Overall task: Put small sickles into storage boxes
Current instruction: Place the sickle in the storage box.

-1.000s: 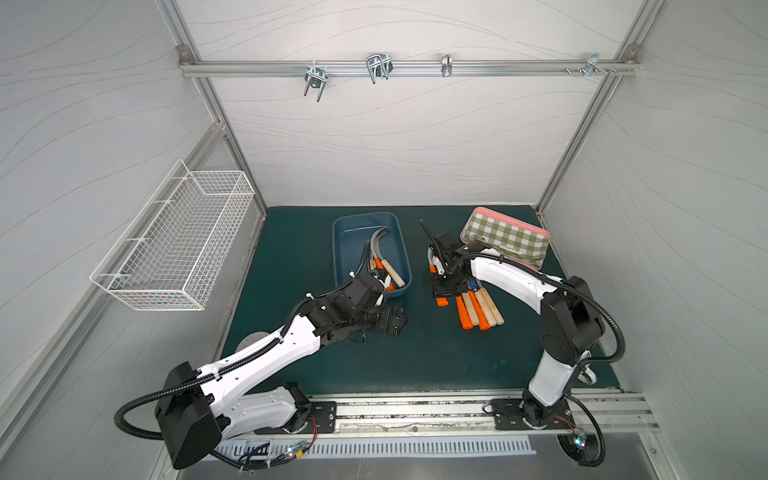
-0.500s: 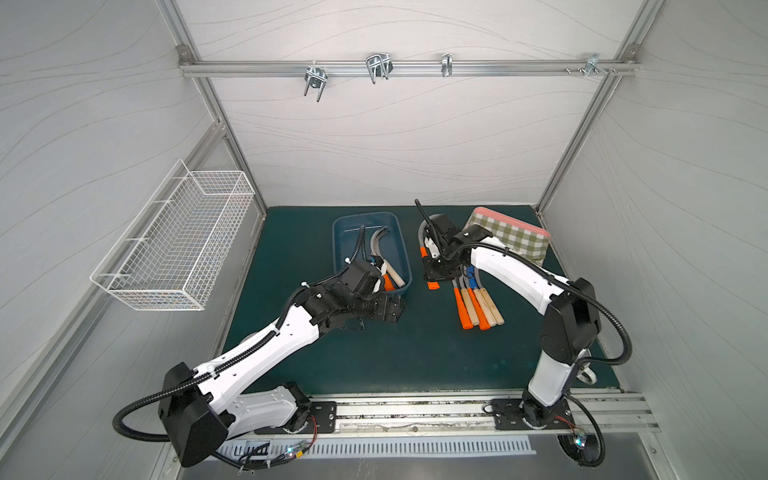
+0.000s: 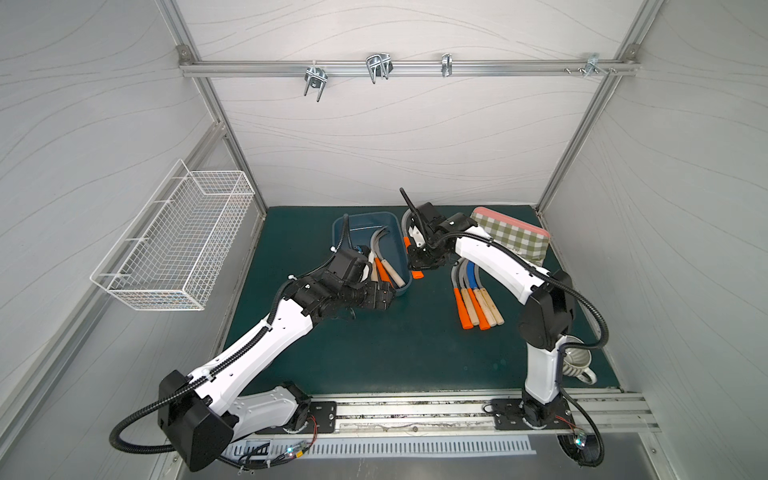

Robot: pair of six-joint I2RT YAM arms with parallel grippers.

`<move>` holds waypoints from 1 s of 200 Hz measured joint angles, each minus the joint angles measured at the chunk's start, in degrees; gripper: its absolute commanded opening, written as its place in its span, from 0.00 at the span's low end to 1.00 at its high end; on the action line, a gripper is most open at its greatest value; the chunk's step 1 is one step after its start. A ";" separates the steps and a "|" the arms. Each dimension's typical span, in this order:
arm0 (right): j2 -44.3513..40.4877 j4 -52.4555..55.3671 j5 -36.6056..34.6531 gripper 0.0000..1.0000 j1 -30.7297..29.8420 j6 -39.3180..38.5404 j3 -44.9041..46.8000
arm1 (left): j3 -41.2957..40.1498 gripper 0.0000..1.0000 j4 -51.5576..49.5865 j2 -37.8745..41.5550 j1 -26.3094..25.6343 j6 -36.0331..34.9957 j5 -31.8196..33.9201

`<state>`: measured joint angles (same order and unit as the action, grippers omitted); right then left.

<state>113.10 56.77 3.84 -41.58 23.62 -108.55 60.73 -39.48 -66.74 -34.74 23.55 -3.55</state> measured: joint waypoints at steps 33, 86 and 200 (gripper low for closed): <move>3.37 0.57 0.59 0.13 -0.94 -0.11 -4.00 | 0.00 0.99 -0.76 0.90 1.77 0.13 -0.13; 9.46 0.90 1.62 0.14 -2.25 -0.11 -10.47 | 0.00 0.99 -1.14 2.36 4.70 0.26 -0.26; 19.76 -0.63 6.56 0.15 -4.20 4.39 -18.93 | -2.89 0.99 -3.17 6.62 9.66 0.42 -1.36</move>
<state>132.86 56.14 10.39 -45.78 28.01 -127.48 57.84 -42.65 -60.12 -25.08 23.97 -4.91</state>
